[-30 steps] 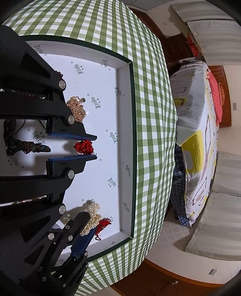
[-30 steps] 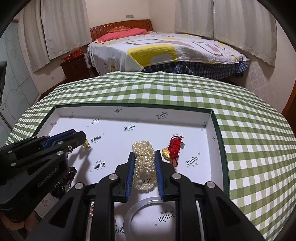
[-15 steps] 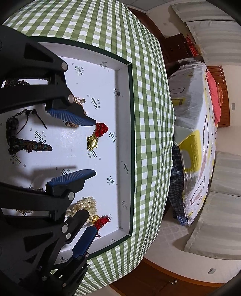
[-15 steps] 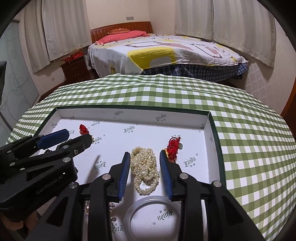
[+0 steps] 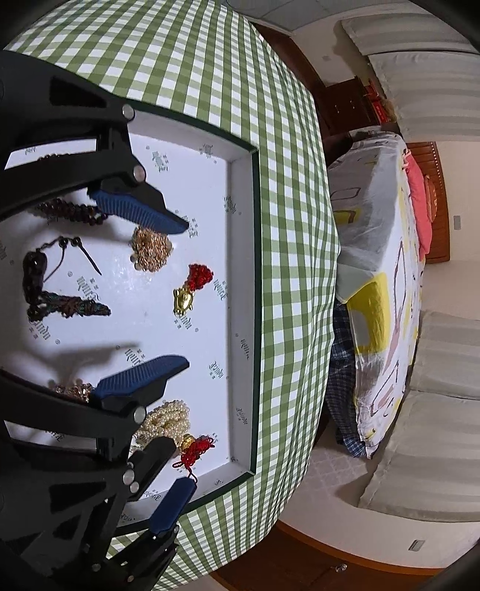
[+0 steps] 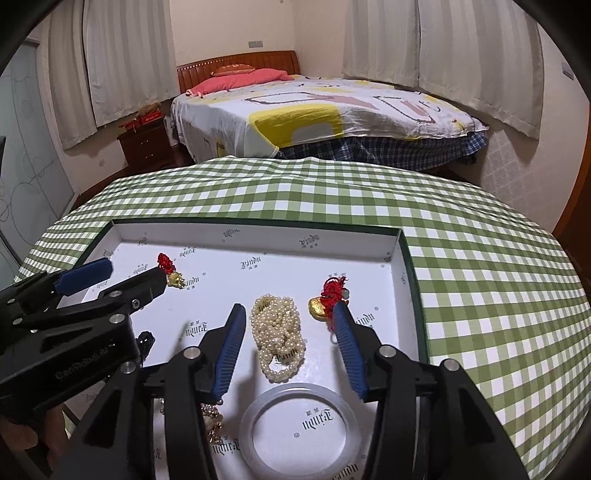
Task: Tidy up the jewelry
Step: 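Withdraw both grippers from the box back over the table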
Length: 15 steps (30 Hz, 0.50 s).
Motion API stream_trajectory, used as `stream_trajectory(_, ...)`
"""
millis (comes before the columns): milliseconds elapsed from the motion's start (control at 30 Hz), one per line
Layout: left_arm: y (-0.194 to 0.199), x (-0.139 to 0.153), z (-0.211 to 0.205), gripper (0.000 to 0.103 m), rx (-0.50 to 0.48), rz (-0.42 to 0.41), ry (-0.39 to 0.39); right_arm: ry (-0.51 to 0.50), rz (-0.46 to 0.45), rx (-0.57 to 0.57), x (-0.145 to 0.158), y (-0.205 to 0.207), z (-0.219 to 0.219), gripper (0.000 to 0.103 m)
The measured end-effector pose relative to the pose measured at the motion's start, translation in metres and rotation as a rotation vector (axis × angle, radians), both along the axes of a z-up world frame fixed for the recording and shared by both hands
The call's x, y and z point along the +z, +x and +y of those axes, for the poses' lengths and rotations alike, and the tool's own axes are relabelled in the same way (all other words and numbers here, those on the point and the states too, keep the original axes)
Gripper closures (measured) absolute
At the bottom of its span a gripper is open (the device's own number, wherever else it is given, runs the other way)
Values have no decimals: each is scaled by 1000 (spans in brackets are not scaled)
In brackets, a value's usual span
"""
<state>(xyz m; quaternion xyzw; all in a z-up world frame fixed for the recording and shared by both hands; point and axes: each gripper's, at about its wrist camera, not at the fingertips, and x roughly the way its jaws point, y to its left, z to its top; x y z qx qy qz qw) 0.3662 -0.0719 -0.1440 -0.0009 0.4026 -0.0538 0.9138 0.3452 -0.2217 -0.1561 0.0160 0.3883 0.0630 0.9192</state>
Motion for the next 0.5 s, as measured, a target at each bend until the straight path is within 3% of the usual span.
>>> stream_trajectory(167,-10,9,4,25,11,-31,11,11,-22,-6,7,-7,-3,50)
stream_trajectory(500,-39,35,4,24,8,-108,12,22,-79,-10,27,-29,-8,49)
